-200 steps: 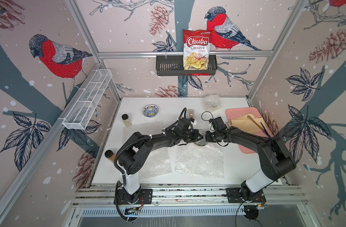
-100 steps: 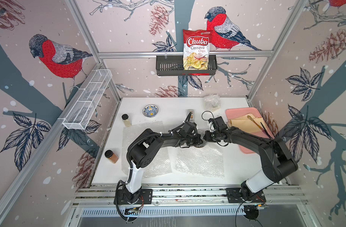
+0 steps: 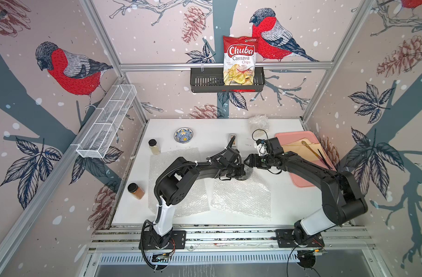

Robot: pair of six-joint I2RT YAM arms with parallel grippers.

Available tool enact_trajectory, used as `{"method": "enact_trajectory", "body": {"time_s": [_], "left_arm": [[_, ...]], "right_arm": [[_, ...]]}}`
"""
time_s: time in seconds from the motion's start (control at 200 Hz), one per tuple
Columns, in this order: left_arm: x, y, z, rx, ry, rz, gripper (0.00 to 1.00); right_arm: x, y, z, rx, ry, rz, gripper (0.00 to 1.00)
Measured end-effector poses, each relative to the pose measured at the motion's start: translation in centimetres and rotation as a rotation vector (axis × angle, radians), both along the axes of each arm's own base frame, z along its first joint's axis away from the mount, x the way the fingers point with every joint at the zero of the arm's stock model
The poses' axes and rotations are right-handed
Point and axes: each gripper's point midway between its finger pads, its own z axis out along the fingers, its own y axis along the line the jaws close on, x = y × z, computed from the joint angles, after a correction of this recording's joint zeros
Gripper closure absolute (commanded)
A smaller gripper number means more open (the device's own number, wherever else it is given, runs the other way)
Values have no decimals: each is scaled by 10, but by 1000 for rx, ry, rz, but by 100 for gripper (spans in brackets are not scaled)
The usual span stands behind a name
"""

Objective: Wrap bowls in bubble wrap
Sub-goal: Wrap the bowl in bubble wrap.

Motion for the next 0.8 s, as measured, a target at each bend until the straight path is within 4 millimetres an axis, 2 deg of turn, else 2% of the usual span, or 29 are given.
{"method": "enact_trajectory", "body": {"time_s": [0.24, 0.35, 0.5, 0.595, 0.71, 0.8], "left_arm": [[0, 2, -1, 6, 1, 5, 100], [0, 3, -2, 13, 0, 13, 100], [1, 4, -1, 12, 1, 19, 100], [2, 3, 1, 9, -6, 20, 100], [5, 3, 3, 13, -22, 24, 99], [7, 4, 6, 14, -33, 32, 95]], "right_arm": [[0, 19, -21, -3, 41, 40, 26], [3, 21, -30, -26, 46, 29, 29], [8, 22, -47, -55, 54, 15, 43], [7, 23, -53, -49, 55, 20, 58], [7, 25, -55, -33, 44, 25, 68], [7, 25, -55, -31, 40, 24, 72]]}}
